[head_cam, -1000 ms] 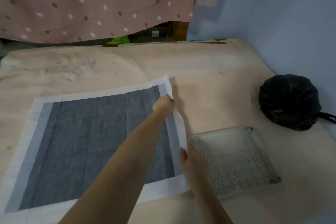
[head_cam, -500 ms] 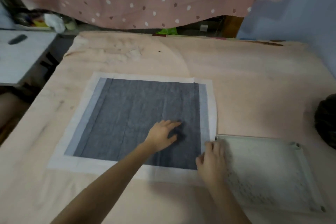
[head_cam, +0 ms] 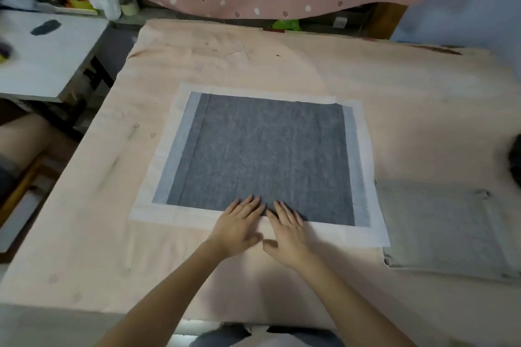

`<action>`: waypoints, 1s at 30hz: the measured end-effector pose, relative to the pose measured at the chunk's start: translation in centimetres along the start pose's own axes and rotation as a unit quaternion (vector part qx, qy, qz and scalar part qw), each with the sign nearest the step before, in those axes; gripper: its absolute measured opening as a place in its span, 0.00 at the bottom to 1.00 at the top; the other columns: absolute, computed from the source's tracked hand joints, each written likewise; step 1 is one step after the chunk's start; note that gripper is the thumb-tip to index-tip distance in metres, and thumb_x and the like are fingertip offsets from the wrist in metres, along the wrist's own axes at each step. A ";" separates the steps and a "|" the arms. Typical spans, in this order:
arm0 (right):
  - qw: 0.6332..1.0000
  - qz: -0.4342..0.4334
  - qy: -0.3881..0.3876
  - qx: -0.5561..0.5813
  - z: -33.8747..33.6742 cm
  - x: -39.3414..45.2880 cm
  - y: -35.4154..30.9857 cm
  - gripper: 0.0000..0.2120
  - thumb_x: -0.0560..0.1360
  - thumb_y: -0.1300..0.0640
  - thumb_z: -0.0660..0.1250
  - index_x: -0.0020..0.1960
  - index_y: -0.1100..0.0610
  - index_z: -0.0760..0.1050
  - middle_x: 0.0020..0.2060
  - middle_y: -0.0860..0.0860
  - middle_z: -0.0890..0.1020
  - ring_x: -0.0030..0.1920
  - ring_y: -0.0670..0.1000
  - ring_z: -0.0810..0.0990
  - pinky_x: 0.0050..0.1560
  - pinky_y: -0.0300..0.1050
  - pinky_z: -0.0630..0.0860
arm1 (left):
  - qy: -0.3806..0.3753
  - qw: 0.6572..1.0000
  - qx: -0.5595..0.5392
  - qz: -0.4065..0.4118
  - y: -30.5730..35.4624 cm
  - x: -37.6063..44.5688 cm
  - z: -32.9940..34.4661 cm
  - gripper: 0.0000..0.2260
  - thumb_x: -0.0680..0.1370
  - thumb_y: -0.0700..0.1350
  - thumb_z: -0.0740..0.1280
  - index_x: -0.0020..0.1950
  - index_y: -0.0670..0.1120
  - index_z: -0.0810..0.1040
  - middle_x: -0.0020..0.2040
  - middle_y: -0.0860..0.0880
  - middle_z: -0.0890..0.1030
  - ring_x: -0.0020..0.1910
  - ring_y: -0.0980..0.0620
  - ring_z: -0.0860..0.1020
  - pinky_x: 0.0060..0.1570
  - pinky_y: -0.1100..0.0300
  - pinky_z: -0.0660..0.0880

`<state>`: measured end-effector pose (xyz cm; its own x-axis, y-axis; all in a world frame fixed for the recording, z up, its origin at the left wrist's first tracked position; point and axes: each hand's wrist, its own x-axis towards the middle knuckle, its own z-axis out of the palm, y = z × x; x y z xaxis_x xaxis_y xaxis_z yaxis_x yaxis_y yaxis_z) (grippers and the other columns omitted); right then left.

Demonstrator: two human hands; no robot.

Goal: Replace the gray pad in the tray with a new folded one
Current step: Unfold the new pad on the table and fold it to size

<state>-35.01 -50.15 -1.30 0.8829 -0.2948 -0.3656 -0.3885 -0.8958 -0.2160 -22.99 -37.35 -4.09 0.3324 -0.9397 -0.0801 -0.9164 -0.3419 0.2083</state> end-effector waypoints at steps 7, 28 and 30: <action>0.999 0.014 0.014 -0.031 1.0 -0.1 -0.4 0.31 0.70 0.35 0.53 0.62 0.51 0.77 0.64 0.52 0.77 0.64 0.51 0.76 0.64 0.49 0.70 | 0.007 0.999 -0.003 0.035 -2.3 -1.5 0.8 0.27 0.76 0.61 0.54 0.68 0.47 0.74 0.68 0.48 0.74 0.68 0.48 0.71 0.66 0.49 0.69; 0.996 -0.071 0.059 0.004 0.6 -0.6 2.0 0.33 0.72 0.34 0.59 0.72 0.49 0.65 0.74 0.42 0.58 0.74 0.43 0.55 0.70 0.41 0.51 | 0.054 0.994 -0.019 0.098 -2.0 -0.6 1.1 0.18 0.76 0.55 0.57 0.57 0.49 0.81 0.61 0.51 0.79 0.60 0.51 0.78 0.59 0.58 0.72; 0.994 -0.070 0.087 -0.006 1.0 -0.6 2.4 0.31 0.72 0.33 0.58 0.70 0.48 0.68 0.73 0.41 0.61 0.73 0.43 0.58 0.70 0.42 0.58 | 0.073 0.991 -0.024 0.113 -3.0 -0.9 1.1 0.17 0.77 0.54 0.58 0.57 0.49 0.81 0.61 0.52 0.79 0.60 0.52 0.77 0.58 0.62 0.66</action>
<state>-36.77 -51.72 -2.51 0.9607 -0.2185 -0.1712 -0.2561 -0.9355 -0.2435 -20.80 -35.47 -5.69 0.1523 -0.9816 0.1154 -0.9608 -0.1197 0.2502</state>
